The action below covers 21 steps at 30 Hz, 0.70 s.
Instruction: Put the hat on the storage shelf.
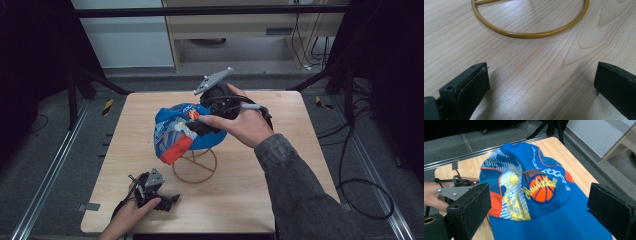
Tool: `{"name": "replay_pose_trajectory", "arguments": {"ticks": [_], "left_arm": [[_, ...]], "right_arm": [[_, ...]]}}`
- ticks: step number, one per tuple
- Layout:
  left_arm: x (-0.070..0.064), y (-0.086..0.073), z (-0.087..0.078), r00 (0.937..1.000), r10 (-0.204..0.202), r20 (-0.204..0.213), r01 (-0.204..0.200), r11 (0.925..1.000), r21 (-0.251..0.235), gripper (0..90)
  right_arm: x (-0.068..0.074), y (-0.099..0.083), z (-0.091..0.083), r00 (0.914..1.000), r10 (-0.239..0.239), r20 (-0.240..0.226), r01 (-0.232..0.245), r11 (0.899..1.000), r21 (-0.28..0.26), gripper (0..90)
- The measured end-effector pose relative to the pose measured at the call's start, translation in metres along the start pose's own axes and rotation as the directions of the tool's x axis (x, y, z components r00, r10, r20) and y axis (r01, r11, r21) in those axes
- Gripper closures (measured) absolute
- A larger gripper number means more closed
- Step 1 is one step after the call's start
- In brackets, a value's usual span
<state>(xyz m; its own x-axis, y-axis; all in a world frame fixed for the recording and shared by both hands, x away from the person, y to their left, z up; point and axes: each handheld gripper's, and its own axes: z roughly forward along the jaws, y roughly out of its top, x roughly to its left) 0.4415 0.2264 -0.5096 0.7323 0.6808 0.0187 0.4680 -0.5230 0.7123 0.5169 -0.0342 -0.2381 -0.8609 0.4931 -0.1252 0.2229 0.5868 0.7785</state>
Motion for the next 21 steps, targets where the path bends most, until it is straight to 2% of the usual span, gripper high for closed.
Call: {"name": "replay_pose_trajectory", "arguments": {"ticks": [13, 21], "left_arm": [[0.000, 0.000, 0.000, 1.0000, 0.001, -0.002, -0.001, 1.0000, 0.002, 0.0], [0.000, 0.000, 0.000, 1.0000, 0.002, -0.002, -0.002, 1.0000, 0.004, 0.0]], "right_arm": [[-0.011, -0.023, -0.036, 0.9973, 0.054, 0.050, -0.052, 0.998, -0.039, 5.5], [-0.019, -0.046, -0.055, 0.9923, 0.091, 0.083, -0.086, 0.994, -0.062, 5.5]]}}
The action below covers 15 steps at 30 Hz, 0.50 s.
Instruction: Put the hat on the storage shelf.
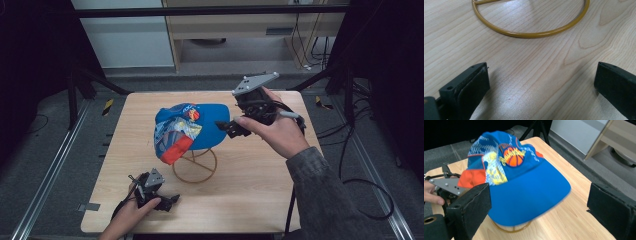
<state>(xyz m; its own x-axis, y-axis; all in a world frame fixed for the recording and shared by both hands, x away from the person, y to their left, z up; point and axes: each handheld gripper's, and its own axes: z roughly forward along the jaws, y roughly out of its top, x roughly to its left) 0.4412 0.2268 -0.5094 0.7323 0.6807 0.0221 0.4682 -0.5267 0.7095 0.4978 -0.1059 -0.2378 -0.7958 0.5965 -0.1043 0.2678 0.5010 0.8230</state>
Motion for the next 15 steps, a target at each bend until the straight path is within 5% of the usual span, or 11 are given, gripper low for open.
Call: {"name": "replay_pose_trajectory", "arguments": {"ticks": [15], "left_arm": [[0.000, 0.000, 0.000, 1.0000, -0.003, 0.000, 0.003, 1.0000, -0.005, 0.0]], "right_arm": [[-0.021, -0.037, -0.023, 0.9961, 0.069, 0.056, -0.068, 0.998, -0.011, 5.5]]}}
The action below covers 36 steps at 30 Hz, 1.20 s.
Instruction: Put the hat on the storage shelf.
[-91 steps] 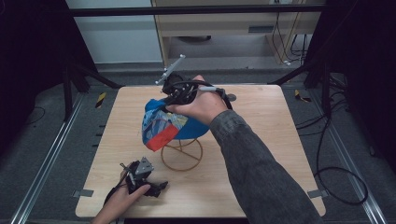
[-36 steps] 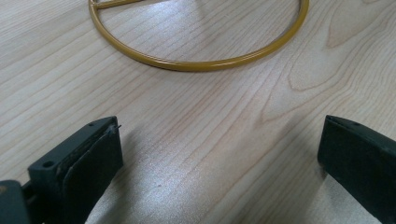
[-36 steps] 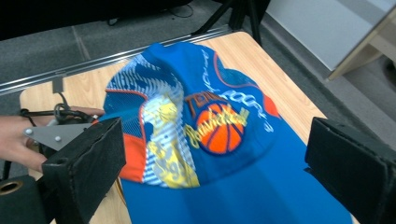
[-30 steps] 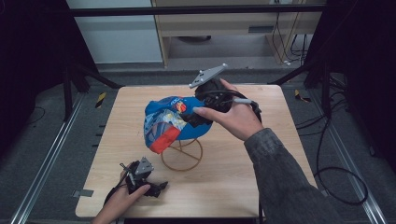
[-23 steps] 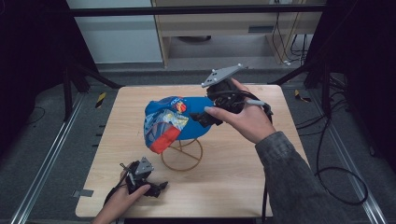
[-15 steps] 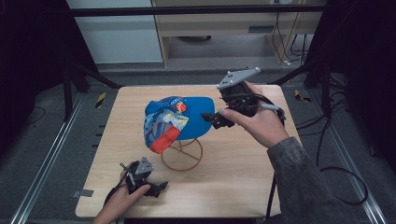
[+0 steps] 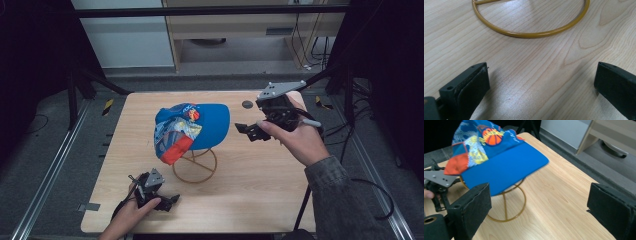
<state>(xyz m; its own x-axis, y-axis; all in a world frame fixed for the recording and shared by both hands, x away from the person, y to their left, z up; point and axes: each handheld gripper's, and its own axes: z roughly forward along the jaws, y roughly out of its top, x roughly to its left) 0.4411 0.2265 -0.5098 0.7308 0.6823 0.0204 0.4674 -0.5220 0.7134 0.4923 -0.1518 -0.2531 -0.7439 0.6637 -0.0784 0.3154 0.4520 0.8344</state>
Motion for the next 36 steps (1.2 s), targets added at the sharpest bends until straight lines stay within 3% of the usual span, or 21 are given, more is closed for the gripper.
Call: {"name": "replay_pose_trajectory", "arguments": {"ticks": [11, 20, 24, 36], "left_arm": [[0.000, 0.000, 0.000, 1.0000, -0.001, -0.001, 0.001, 1.0000, 0.000, 0.0], [0.000, 0.000, 0.000, 1.0000, -0.005, -0.001, 0.005, 1.0000, 0.000, 0.0], [0.000, 0.000, 0.000, 1.0000, -0.001, 0.002, 0.001, 1.0000, 0.004, 0.0], [0.000, 0.000, 0.000, 1.0000, -0.001, 0.002, 0.001, 1.0000, 0.004, 0.0]], "right_arm": [[-0.013, -0.025, -0.007, 0.9986, 0.045, 0.027, -0.045, 0.999, -0.004, 5.5], [-0.016, -0.046, -0.005, 0.9978, 0.054, 0.038, -0.054, 0.999, 0.007, 5.7], [-0.019, -0.062, -0.001, 0.9964, 0.068, 0.049, -0.070, 0.997, 0.025, 10.9], [-0.026, -0.118, 0.015, 0.9898, 0.119, 0.078, -0.126, 0.989, 0.083, 12.3]]}}
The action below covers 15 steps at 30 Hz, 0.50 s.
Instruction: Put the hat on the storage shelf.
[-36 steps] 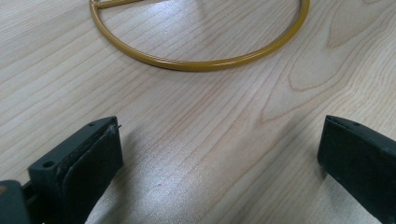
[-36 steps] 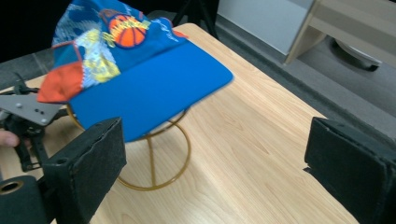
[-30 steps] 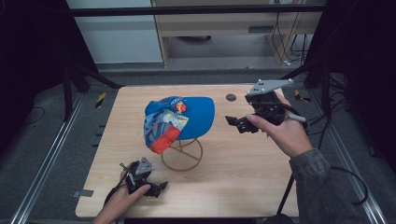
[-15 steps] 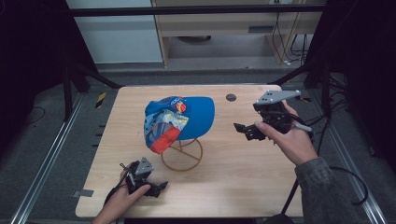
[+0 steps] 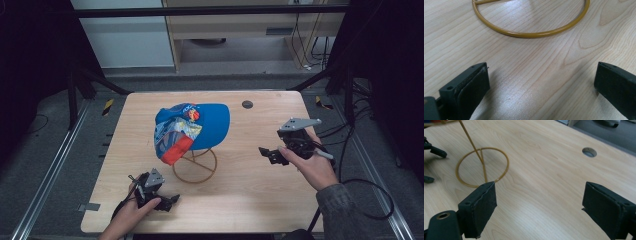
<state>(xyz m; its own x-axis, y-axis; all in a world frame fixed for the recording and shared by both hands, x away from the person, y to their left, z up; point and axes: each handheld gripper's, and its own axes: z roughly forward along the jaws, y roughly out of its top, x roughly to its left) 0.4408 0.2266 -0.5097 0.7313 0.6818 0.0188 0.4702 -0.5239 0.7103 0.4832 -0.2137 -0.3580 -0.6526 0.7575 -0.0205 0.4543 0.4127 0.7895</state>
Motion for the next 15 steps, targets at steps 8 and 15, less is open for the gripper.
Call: {"name": "replay_pose_trajectory", "arguments": {"ticks": [8, 15], "left_arm": [[0.000, 0.000, 0.000, 1.0000, 0.000, 0.000, 0.000, 1.0000, 0.000, 0.0], [0.000, 0.000, 0.000, 1.0000, 0.000, 0.000, 0.000, 1.0000, 0.000, 0.0]], "right_arm": [[-0.010, -0.035, 0.016, 0.9986, 0.044, 0.029, -0.045, 0.999, 0.018, 12.3], [-0.017, -0.058, 0.030, 0.9955, 0.084, 0.045, -0.086, 0.995, 0.048, 13.3]]}}
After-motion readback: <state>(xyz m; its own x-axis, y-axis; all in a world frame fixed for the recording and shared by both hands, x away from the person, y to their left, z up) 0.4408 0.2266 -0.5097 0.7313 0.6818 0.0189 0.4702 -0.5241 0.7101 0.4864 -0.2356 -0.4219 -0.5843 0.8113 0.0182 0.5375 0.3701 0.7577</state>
